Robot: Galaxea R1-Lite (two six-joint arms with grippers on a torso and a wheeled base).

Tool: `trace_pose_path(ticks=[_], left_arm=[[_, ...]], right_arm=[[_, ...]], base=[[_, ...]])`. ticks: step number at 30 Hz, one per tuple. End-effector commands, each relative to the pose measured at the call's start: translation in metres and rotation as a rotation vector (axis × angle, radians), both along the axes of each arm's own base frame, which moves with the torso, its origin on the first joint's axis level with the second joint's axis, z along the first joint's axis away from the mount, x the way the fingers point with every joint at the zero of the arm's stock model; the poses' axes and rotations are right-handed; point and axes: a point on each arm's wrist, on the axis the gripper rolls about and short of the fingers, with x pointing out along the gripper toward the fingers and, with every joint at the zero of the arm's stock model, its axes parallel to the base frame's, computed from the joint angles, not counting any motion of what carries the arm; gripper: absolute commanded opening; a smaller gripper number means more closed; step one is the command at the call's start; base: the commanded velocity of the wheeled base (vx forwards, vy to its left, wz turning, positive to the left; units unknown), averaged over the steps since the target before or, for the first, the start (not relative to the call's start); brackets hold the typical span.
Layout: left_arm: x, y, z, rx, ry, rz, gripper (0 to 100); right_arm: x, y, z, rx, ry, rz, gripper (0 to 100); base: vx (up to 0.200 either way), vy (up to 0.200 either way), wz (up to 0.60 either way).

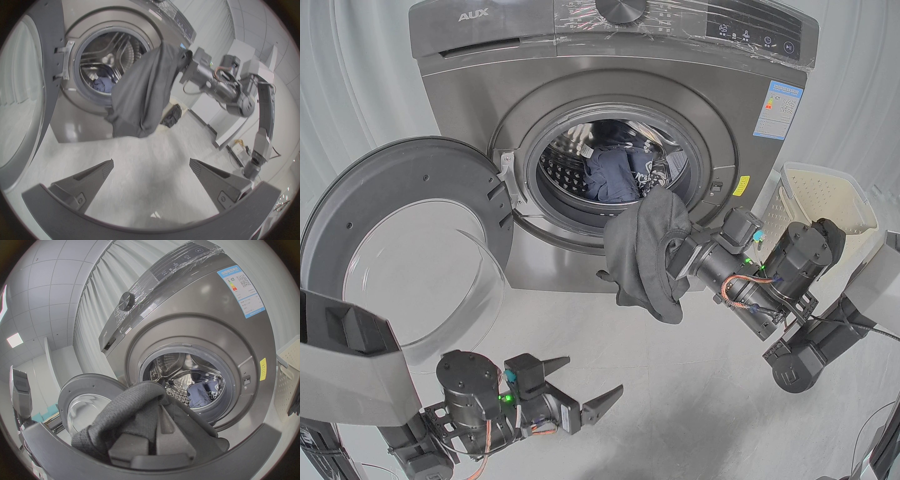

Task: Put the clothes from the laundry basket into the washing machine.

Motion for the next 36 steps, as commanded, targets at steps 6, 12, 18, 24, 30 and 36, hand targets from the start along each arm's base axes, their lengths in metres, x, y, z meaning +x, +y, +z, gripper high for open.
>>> trace_pose_path(ticks=[6, 12, 18, 24, 30, 36], left_arm=[[0.051, -0.036, 0.032, -0.164, -0.181, 0.023, 100], [0.071, -0.042, 0.019, -0.157, -0.181, 0.040, 100], [0.084, -0.045, 0.015, -0.166, -0.190, 0.042, 100], [0.103, -0.044, 0.001, -0.139, -0.202, 0.075, 100], [0.119, -0.039, -0.010, -0.120, -0.210, 0.110, 100], [0.125, -0.043, -0.012, -0.129, -0.220, 0.114, 100]], right_arm=[[-0.009, 0.013, -0.013, -0.026, 0.039, 0.040, 0], [-0.014, 0.021, -0.013, -0.020, 0.040, 0.050, 0], [-0.025, 0.028, -0.012, -0.021, 0.043, 0.081, 0], [-0.038, 0.035, -0.011, -0.012, 0.055, 0.100, 0], [-0.062, 0.044, -0.010, -0.010, 0.076, 0.153, 0], [-0.066, 0.044, -0.008, -0.005, 0.079, 0.156, 0]], base=[[0.000, 0.000, 0.00], [0.000, 0.000, 0.00], [0.000, 0.000, 0.00], [0.000, 0.000, 0.00], [0.000, 0.000, 0.00], [0.000, 0.000, 0.00]])
